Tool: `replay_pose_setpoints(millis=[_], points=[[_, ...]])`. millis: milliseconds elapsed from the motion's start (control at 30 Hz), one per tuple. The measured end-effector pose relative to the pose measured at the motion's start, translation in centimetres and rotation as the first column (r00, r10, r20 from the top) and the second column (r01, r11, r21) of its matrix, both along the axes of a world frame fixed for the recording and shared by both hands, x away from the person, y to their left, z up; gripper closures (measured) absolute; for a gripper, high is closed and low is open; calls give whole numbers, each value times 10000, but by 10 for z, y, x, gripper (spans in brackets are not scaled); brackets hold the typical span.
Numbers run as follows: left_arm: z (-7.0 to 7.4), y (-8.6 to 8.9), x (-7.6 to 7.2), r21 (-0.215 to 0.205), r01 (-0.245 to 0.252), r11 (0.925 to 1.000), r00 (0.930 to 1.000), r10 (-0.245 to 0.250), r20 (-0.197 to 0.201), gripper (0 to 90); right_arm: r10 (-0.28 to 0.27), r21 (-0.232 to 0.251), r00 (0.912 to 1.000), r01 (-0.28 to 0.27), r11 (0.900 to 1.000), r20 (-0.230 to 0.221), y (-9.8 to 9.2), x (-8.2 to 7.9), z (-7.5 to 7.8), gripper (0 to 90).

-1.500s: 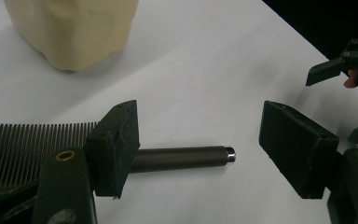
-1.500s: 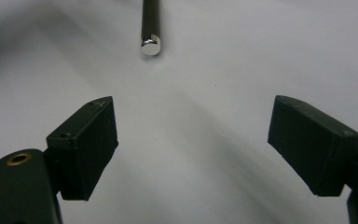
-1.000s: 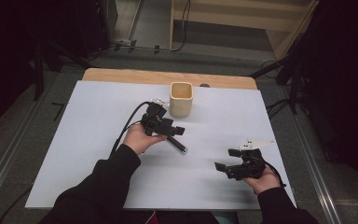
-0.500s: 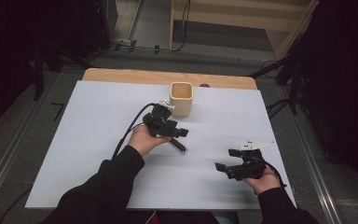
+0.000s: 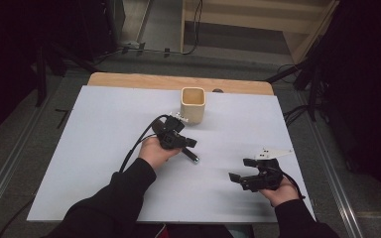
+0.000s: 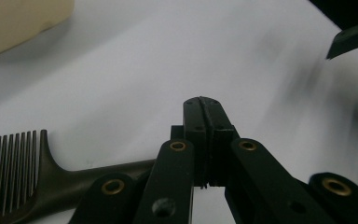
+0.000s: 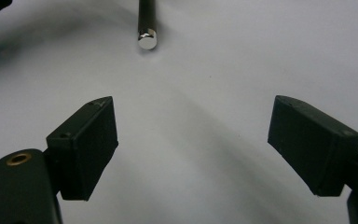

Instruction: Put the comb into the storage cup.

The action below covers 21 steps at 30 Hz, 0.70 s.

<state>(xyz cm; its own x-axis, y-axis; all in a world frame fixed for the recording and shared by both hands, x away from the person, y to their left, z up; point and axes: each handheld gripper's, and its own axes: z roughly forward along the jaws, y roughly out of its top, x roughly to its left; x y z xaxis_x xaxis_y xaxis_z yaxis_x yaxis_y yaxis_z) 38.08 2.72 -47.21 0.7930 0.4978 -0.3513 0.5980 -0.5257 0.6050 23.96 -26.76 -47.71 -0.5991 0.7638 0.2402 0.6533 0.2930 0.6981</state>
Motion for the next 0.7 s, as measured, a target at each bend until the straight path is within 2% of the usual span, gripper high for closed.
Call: replay_pose_setpoints(millis=[100, 167, 333, 700], points=[[-4, -3, -1, 210, 39, 9998, 9997, -44, 259, 900, 5, -11, 10000, -5, 10000, -2, 0, 0, 0, 140], [-8, -3, -1, 223, -42, 9997, 9996, 36, 272, 900, 6, -14, 10000, -6, 10000, -1, 0, 0, 0, 140], [-17, -1, 1, 376, -222, 9990, 9998, 222, 12, 900, 25, -24, 10000, -25, 10000, 0, 0, 0, 0, 140], [-23, -2, 0, 648, -221, 9977, 9998, 221, 13, 900, 46, -34, 10000, -46, 10000, -11, 0, 0, 0, 140]])
